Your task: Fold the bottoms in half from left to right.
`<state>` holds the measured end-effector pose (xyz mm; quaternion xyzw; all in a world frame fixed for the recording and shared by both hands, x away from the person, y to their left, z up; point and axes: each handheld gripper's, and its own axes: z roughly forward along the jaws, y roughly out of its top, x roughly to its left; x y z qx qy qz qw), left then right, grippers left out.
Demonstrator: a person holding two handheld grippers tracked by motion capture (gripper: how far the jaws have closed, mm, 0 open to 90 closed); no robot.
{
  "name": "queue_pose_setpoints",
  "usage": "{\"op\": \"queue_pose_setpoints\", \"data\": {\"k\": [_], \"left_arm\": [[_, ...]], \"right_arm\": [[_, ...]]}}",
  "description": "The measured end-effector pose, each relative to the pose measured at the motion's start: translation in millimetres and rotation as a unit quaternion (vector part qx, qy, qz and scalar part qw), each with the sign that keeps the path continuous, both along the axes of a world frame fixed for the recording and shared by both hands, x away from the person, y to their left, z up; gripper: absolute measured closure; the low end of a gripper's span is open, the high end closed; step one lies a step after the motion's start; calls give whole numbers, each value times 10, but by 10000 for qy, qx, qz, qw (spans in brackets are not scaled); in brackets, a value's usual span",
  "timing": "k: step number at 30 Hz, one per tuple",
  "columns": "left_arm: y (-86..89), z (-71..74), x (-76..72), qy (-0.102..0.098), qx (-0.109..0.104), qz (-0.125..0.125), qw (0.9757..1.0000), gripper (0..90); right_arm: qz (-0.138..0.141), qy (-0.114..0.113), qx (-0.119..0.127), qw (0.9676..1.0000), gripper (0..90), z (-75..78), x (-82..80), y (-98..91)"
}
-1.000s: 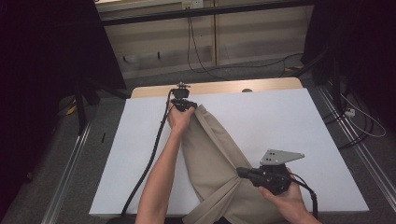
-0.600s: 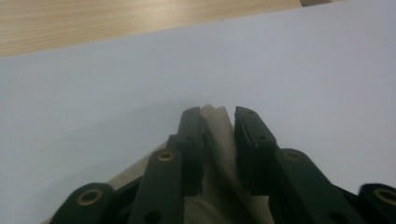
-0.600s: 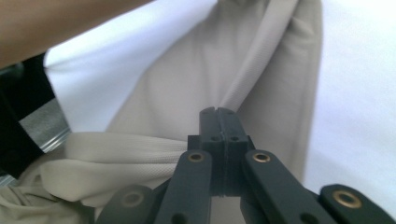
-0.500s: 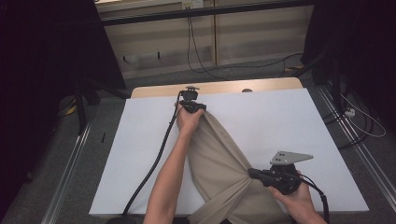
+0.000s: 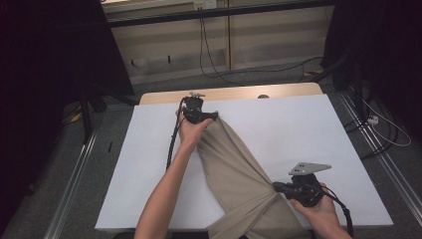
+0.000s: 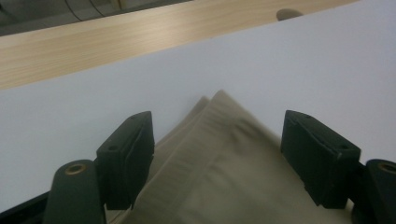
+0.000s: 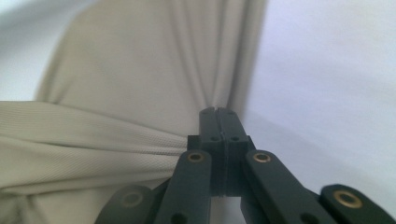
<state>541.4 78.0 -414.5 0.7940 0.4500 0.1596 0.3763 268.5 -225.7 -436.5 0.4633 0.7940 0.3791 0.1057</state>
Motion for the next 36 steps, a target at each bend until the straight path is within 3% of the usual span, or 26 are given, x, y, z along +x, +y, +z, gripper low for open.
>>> {"op": "queue_pose_setpoints", "data": {"k": [3,7,10,11,12,14,15,16,17,19,22,23,27,28,30,32,33,34,35,36], "left_arm": [[96,-20,-113,-97,146,-117,9998,248],[197,-43,-286,-142,64,-209,9997,244],[239,-49,-453,-159,127,-353,9992,242],[259,-38,-589,-191,107,-460,9987,243],[259,-38,-589,-191,107,-460,9987,248],[274,-26,-738,-213,60,-623,9978,257],[277,-22,-897,-228,17,-784,9967,257],[277,-22,-897,-228,17,-784,9967,257],[282,-21,-980,-267,27,-837,9961,257],[288,-37,-1126,-235,62,-926,9954,254],[300,-82,-1313,-39,127,-1152,9933,199],[307,-96,-1380,-4,199,-1219,9923,198],[328,-135,-1666,190,347,-1340,9902,190],[311,-153,-1819,191,398,-1397,9892,170],[291,-177,-1895,185,394,-1426,9888,163],[207,-251,-2016,241,488,-1624,9852,161],[107,-295,-2090,193,666,-1862,9801,170],[107,-295,-2090,193,666,-1862,9801,173],[65,-312,-2107,126,735,-1904,9789,171],[40,-330,-2110,104,791,-1886,9788,171]], "right_arm": [[-51,19,-117,9999,893,-16,21,-20],[-181,151,-309,9992,821,-40,17,-20],[-220,61,-249,9994,770,-14,-8,-63],[-205,-156,16,9997,745,46,-41,-82],[-205,-156,16,9997,745,46,-41,-82],[-8,-318,237,9992,744,103,-71,-47],[331,-382,343,9981,745,138,-101,39],[331,-382,343,9981,745,138,-101,39],[610,-345,395,9968,745,137,-132,143],[750,-304,391,9960,745,125,-141,196],[1113,-194,288,9932,728,71,-152,340],[1344,-126,228,9906,711,46,-167,433],[1599,-71,60,9871,658,1,-201,566],[1655,-52,-60,9862,619,-39,-205,632],[1695,-67,-144,9854,608,-61,-206,658],[1700,-87,-199,9852,611,-105,-210,674],[1689,-179,-277,9851,699,-107,-216,663],[1689,-179,-277,9851,699,-107,-216,663],[1656,-102,-226,9859,862,-103,-209,612],[1656,-102,-226,9859,862,-103,-209,612]]}}
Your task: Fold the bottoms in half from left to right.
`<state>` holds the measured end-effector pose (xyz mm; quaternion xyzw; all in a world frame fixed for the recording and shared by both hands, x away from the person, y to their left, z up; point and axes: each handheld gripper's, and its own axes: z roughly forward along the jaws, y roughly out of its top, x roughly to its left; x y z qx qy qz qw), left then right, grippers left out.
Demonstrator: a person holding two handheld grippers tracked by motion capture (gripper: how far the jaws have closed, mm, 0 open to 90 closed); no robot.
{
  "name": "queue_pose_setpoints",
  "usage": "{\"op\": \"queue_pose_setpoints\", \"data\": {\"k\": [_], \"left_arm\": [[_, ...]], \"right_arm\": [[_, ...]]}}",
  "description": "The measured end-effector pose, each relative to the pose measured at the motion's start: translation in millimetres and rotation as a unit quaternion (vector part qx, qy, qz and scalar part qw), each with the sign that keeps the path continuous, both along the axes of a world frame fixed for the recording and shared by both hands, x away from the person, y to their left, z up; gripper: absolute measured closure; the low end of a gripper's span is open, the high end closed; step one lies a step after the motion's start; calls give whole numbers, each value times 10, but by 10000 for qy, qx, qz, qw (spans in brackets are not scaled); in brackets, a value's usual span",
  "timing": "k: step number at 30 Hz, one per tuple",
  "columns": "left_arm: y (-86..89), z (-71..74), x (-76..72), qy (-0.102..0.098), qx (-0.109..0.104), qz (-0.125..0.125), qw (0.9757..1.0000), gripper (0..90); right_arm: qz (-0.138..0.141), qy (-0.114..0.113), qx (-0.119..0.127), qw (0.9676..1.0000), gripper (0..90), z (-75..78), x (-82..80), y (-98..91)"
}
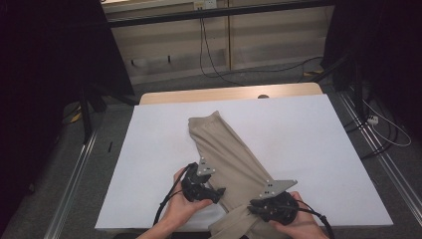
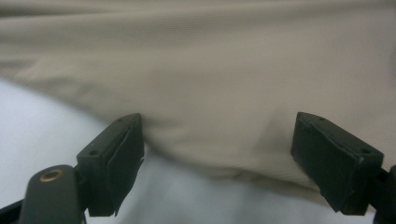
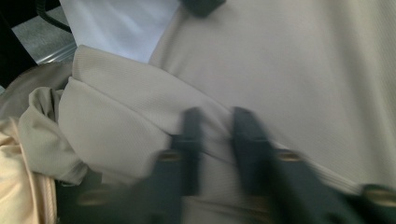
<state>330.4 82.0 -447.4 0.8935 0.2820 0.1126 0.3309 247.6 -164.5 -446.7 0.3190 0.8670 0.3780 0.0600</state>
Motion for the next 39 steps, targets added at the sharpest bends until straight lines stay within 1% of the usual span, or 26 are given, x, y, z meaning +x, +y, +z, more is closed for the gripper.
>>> {"op": "queue_pose_setpoints", "data": {"k": [2,4,5,8,12,13,14,16,18,19,20,22,24,25,26,28,29,30,31,32,33,34,35,37,38,39], "left_arm": [[-3,-27,31,33,-4,97,9999,118],[10,-38,41,57,-35,169,9998,94],[32,-52,56,151,-114,247,9995,94],[37,-56,46,127,-128,256,9995,94],[49,-37,34,190,-88,340,9992,95],[61,-12,-4,210,-56,382,9990,114],[65,9,-67,99,-27,291,9995,160],[61,47,-187,-77,-26,94,9999,201],[50,69,-271,50,-177,-60,9998,202],[34,77,-312,96,-199,-180,9996,211],[17,91,-355,114,-179,-275,9994,241],[-22,104,-431,236,-260,-488,9982,297],[-49,92,-511,343,-181,-596,9975,342],[-56,83,-539,382,-133,-689,9968,357],[-54,77,-561,360,-130,-696,9968,397],[-51,79,-572,311,-178,-634,9973,404],[-44,77,-570,292,-256,-565,9976,401],[-37,83,-563,334,-253,-552,9976,396],[-34,86,-564,301,-329,-580,9973,397],[-36,101,-582,273,-371,-640,9969,398],[-36,101,-582,273,-371,-640,9969,398],[-45,105,-592,239,-384,-660,9968,398],[-64,96,-588,251,-385,-731,9963,398],[-94,59,-571,230,-290,-772,9963,392],[-110,33,-556,231,-263,-811,9961,389],[-120,24,-556,169,-247,-850,9959,386]], "right_arm": [[8,207,177,9996,900,1,-1,-124],[19,218,166,9996,900,9,-15,-151],[74,236,170,9995,900,27,-69,-234],[46,285,174,9994,900,43,-136,-323],[-42,392,41,9992,900,58,-283,-519],[-62,351,-22,9994,900,61,-323,-554],[-96,343,-104,9993,900,64,-360,-583],[-129,376,-86,9992,900,67,-411,-628],[-229,421,-121,9988,895,65,-414,-617],[-277,469,-126,9984,876,66,-405,-615],[-330,513,-82,9981,838,64,-388,-621],[-455,504,-8,9977,750,70,-357,-635],[-513,421,53,9978,683,81,-329,-633],[-580,356,65,9977,674,82,-305,-633],[-662,338,82,9972,671,79,-272,-631],[-833,261,114,9961,671,83,-186,-641],[-958,228,113,9951,674,92,-130,-648],[-1040,169,132,9943,670,106,-67,-657],[-1127,92,114,9935,661,120,-5,-663],[-1218,-2,-33,9926,644,136,132,-666],[-1218,-2,-33,9926,644,136,132,-666],[-1221,-38,-72,9925,627,142,185,-671],[-1211,4,-67,9926,622,149,272,-677],[-1228,7,-112,9924,633,137,369,-676],[-1258,46,-121,9920,635,111,401,-667],[-1236,120,-130,9922,639,71,418,-652]]}}
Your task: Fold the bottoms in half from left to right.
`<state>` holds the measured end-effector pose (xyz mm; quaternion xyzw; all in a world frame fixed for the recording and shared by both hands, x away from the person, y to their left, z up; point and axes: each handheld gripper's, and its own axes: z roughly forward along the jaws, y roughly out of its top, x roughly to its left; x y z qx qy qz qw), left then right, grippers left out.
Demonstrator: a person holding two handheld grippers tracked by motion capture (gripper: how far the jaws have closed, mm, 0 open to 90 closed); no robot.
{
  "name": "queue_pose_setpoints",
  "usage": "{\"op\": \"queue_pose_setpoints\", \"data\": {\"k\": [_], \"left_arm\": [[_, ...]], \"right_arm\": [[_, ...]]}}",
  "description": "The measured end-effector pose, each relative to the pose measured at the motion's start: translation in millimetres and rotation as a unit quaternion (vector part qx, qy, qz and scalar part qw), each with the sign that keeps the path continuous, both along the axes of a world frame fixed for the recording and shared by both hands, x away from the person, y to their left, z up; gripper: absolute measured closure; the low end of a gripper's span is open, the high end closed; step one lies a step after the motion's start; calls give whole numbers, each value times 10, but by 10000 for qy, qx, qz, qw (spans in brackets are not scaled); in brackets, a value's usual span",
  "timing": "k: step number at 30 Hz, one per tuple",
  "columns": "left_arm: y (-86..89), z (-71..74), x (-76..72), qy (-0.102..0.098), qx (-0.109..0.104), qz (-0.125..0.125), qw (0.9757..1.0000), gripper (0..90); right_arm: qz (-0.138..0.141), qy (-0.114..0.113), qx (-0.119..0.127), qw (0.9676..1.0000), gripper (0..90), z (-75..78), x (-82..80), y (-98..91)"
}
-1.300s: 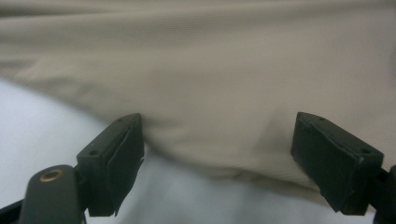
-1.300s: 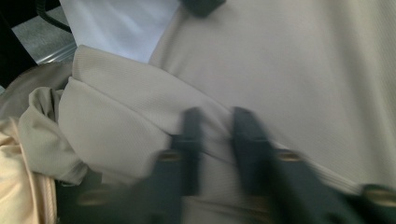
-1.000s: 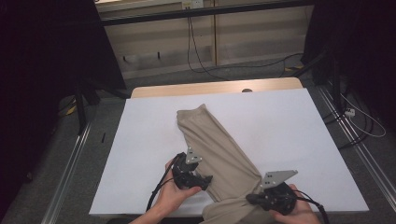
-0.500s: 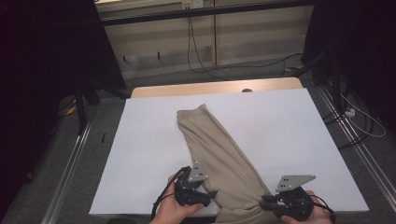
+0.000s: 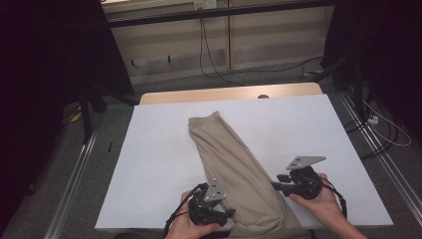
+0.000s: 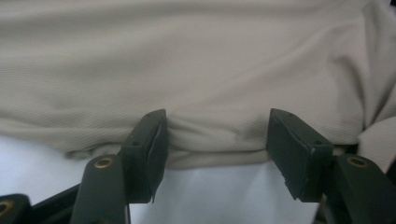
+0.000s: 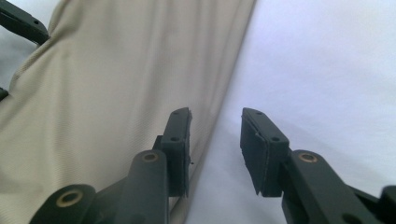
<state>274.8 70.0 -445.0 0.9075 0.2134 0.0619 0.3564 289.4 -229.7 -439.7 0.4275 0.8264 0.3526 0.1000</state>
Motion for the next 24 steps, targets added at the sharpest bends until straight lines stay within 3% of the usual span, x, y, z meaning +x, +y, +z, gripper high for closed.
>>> {"op": "queue_pose_setpoints", "data": {"k": [2,4,6,10,11,14,17,22,24], "left_arm": [[-18,1,-3,-89,102,-98,9999,384],[-28,8,-2,-34,87,-79,9999,396],[-23,14,-9,-52,85,-132,9999,450],[3,23,-29,-99,110,-226,9996,621],[13,25,-26,-89,92,-195,9997,788],[41,27,-4,-62,100,-186,9998,849],[39,44,-28,-94,207,-237,9995,867],[127,69,-32,183,181,-185,9995,874],[135,77,-30,201,199,-201,9994,875]], "right_arm": [[62,-15,-100,9999,623,-84,-25,48],[124,-75,-290,9995,621,-70,-67,91],[85,-85,-296,9995,630,-74,-72,98],[106,-97,-329,9994,677,-70,-76,106],[104,-49,-308,9995,721,-66,-80,115],[111,15,-284,9995,764,-62,-80,124],[195,214,-60,9996,895,-67,-75,124],[114,280,-65,9995,900,-50,-112,137],[166,360,56,9992,900,-47,-150,130]]}}
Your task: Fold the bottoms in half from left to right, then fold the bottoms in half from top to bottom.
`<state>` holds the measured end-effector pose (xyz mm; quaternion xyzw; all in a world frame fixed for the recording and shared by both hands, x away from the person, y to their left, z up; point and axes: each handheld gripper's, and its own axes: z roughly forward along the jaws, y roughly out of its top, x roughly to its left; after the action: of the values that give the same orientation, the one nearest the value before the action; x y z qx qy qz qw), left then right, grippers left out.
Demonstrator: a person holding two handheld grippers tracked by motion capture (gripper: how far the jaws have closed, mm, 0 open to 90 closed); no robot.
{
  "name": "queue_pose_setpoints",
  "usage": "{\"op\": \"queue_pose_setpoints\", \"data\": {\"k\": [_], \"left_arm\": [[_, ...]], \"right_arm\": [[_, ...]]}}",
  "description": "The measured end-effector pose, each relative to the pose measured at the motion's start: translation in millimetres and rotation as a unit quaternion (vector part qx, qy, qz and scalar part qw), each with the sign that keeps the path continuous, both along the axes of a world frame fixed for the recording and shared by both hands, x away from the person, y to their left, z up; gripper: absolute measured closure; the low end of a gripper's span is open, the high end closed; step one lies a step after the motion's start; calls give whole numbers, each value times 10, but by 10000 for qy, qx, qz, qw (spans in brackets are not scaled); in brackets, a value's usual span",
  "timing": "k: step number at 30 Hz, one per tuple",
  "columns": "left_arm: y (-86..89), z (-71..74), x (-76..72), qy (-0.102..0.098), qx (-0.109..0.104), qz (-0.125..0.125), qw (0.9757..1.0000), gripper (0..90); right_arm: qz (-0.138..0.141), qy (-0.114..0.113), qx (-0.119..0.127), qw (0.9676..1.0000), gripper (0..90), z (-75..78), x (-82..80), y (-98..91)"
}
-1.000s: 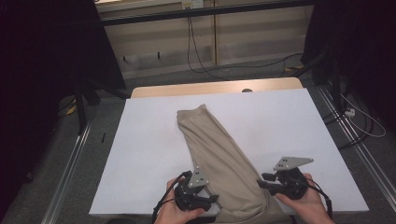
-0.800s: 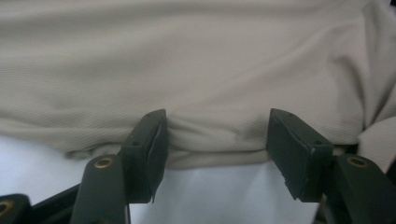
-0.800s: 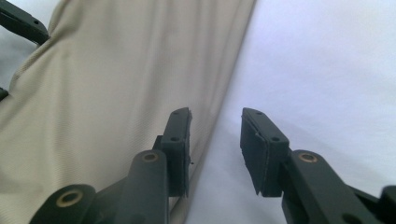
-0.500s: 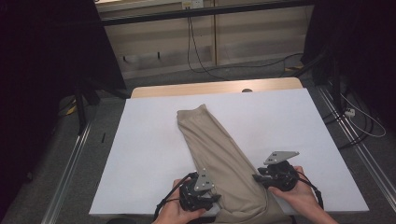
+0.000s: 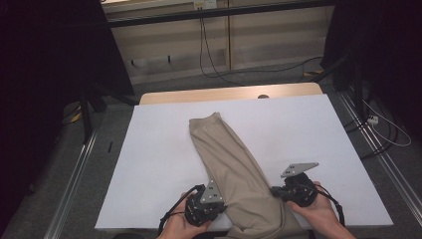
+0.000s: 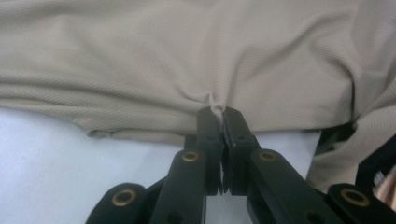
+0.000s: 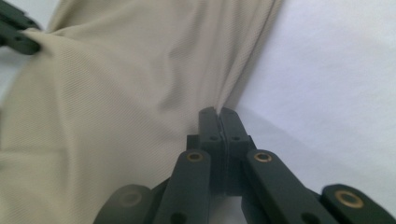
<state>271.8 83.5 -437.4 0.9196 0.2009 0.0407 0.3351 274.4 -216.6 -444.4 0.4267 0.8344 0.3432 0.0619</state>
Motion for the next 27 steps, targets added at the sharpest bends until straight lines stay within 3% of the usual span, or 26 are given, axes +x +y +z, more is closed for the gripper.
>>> {"op": "queue_pose_setpoints", "data": {"k": [7,14,16,21,22,23,24,25,26,27], "left_arm": [[72,39,-24,118,226,-245,9994,876],[206,48,-141,274,143,-260,9992,876],[239,54,-192,310,171,-289,9990,875],[286,56,-245,401,67,-214,9989,875],[316,67,-231,383,189,-331,9985,874],[316,60,-246,468,52,-204,9987,873],[325,72,-229,423,-51,-198,9989,855],[325,72,-229,423,-51,-198,9989,817],[334,81,-205,358,-67,-123,9993,817],[336,83,-190,258,-45,6,9997,689]], "right_arm": [[61,98,158,9998,900,12,-179,1],[240,218,327,9989,900,35,-502,48],[442,275,365,9980,900,37,-624,107],[610,350,438,9966,900,45,-694,163],[654,366,451,9962,900,39,-700,176],[676,410,410,9960,900,40,-706,187],[710,333,433,9960,831,39,-677,185],[710,333,433,9960,831,39,-677,185],[652,286,432,9965,752,45,-656,175],[562,174,410,9974,661,64,-615,165]]}}
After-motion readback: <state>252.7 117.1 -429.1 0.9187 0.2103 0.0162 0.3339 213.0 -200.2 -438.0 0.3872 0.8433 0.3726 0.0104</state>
